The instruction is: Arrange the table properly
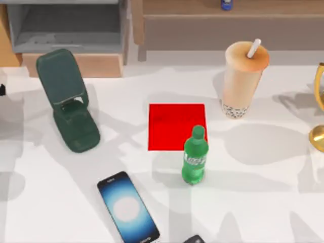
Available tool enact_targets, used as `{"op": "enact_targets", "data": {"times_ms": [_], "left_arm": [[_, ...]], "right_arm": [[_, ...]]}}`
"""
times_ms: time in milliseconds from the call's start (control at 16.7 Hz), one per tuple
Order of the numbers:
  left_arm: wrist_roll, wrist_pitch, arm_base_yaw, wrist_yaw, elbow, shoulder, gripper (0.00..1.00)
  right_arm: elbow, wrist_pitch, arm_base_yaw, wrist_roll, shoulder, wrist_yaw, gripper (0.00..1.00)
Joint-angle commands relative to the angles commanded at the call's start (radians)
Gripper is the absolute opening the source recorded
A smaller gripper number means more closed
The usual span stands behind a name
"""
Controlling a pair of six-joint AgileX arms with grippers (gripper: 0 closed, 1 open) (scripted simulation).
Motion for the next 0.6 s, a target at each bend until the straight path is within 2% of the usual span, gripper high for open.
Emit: {"op": "enact_targets", "data": {"times_ms": [300,600], "left_arm": [[0.001,-0.127,-0.028,-0.012,0.101,-0.02,0.0],[-0.003,-0.307,-0.01,-0.007,0.238,-0.07,0.0]], "right_arm": [[0.0,0.0,0.0,0.0,0.0,0.0,1.0],[0.0,0.0,0.0,0.0,0.0,0.0,1.0]]}}
